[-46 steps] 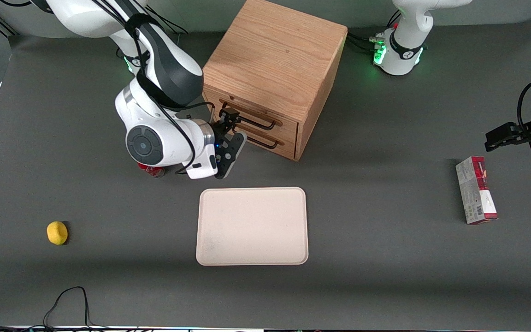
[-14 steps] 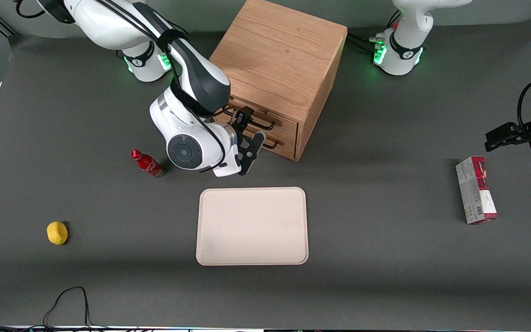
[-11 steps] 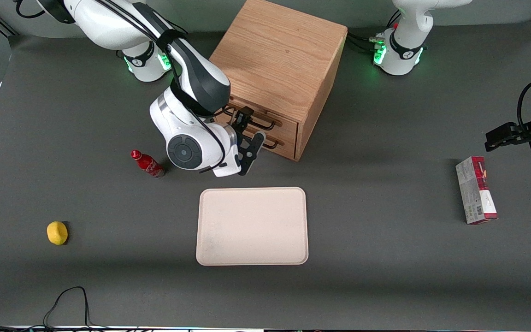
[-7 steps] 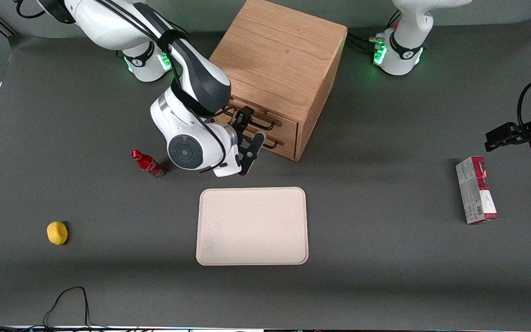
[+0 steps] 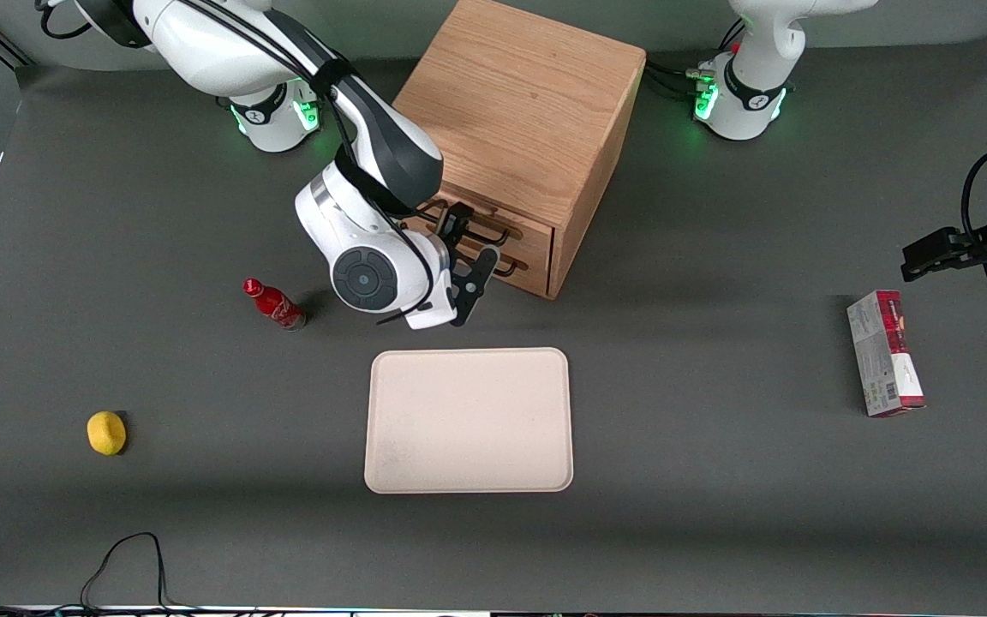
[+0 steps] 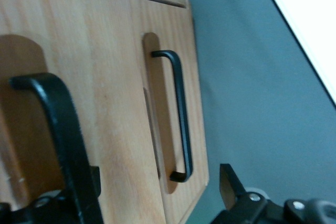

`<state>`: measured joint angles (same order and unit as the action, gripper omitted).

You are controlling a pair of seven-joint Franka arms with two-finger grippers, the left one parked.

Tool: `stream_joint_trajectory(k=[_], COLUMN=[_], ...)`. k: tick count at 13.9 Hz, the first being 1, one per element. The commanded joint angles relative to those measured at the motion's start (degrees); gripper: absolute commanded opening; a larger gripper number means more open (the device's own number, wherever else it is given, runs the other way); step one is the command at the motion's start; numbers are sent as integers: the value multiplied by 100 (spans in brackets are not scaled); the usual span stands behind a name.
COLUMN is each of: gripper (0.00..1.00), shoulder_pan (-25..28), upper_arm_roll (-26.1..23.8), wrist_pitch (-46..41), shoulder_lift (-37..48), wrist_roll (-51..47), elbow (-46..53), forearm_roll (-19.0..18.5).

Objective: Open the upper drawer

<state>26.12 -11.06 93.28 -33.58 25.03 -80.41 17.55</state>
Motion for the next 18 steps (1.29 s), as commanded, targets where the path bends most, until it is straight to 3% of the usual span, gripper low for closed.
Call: stream_joint_trajectory(k=[1,18], gripper=[100,100], shoulder_pan=[77,-204], upper_arm_roll=[87,113], wrist_pitch=[76,67], shoulder_lift=[-61,-88], wrist_roll=[142,133], elbow=[35,307], forearm_roll=[-138,-209])
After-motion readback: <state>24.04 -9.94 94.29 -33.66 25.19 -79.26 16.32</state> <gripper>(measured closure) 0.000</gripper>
